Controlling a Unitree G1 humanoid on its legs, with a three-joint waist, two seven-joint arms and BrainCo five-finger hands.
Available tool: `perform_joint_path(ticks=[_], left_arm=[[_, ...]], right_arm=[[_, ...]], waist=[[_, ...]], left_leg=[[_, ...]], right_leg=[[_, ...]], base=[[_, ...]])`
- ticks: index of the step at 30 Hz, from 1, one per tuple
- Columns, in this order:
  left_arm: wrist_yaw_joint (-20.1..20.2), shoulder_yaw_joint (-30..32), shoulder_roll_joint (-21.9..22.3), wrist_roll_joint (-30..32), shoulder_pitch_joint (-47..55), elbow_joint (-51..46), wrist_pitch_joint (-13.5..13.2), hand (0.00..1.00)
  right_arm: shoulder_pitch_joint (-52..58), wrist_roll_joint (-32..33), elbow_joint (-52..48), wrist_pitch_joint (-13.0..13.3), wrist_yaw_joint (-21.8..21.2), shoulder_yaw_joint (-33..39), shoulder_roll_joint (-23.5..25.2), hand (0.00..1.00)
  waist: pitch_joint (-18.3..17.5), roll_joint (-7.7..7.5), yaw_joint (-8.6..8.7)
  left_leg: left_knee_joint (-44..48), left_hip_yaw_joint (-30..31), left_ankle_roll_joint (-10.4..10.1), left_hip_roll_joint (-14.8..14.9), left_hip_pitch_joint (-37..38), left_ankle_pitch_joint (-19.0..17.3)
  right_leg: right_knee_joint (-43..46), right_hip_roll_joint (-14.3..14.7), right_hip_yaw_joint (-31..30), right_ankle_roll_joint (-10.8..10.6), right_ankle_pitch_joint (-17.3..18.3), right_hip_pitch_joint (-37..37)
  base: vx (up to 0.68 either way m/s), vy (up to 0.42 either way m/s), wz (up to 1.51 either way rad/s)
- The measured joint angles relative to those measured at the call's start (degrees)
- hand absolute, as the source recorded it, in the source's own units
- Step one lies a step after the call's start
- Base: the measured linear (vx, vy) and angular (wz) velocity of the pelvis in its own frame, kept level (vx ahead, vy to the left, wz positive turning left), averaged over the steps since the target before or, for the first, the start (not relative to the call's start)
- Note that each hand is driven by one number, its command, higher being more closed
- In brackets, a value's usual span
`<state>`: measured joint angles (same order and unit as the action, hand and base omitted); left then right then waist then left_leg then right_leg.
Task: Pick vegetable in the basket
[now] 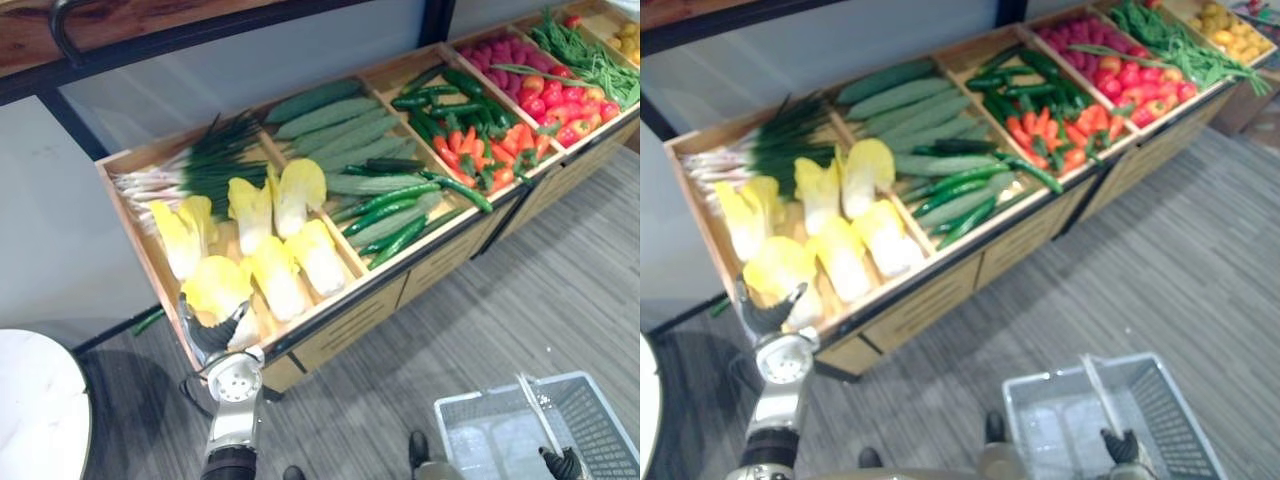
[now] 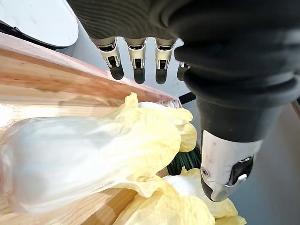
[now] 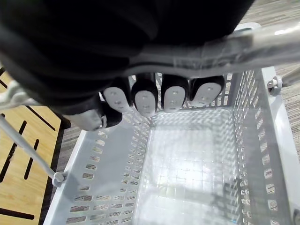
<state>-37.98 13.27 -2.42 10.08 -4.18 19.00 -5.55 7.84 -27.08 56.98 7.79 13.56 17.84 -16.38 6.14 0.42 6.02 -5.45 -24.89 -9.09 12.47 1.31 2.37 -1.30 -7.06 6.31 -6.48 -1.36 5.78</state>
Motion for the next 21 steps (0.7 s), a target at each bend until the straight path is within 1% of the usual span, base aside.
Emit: perform_joint_path(ticks=[4,5,8,15,21], left_arm=[[-0.46,0.07,0.00,0.03,-0.01,0.68,0.20,0.00],[-0.78,0.13,0.00,0.09,-0.03,1.25,0.75,0.00],[-1.48,0.12,0.06,0.09,-0.11,2.27,1.10,0.00],[-2.10,0.58,0.06,0.08,-0.18,2.65,1.14,0.00],[-2.13,1.02,0.05,0.09,-0.17,8.62,1.34,0.00]], right_arm=[[-0.05,0.00,0.01,0.00,0.18,-0.25,0.30,1.00],[-0.18,0.00,0.01,0.00,0.34,-0.25,0.57,1.00],[-0.43,0.00,0.02,0.00,0.44,-0.30,1.06,1.00],[-0.62,0.00,0.04,0.01,0.91,-0.60,1.16,1.00],[-1.05,0.01,0.05,0.00,1.17,-1.24,1.14,1.00]], waist=[[0.15,0.00,-0.02],[0.16,0.00,-0.02],[0.45,0.00,0.03],[0.90,0.03,-0.04],[1.18,0.02,-0.08]], left_leg=[[0.00,-0.88,-0.25,0.27,0.03,-0.21],[0.00,-1.08,-0.31,0.31,-0.02,-0.27],[0.01,-1.18,-0.34,0.31,-0.04,-0.29],[0.01,-1.30,-0.34,0.31,-0.03,-0.28],[0.01,-2.08,-0.43,0.40,-0.04,-0.44]], right_leg=[[-0.01,0.30,-0.49,0.02,-0.01,0.35],[-0.01,0.37,-0.66,0.02,-0.02,0.62],[-0.01,0.40,-0.81,0.02,-0.02,0.79],[0.00,0.39,-0.82,0.03,-0.02,0.76],[0.29,0.57,-1.71,0.15,-0.11,1.42]], base=[[0.04,-0.007,-0.08],[0.04,-0.007,-0.11],[0.05,-0.009,-0.07],[0.02,-0.003,0.00],[-0.01,-0.003,-0.06]])
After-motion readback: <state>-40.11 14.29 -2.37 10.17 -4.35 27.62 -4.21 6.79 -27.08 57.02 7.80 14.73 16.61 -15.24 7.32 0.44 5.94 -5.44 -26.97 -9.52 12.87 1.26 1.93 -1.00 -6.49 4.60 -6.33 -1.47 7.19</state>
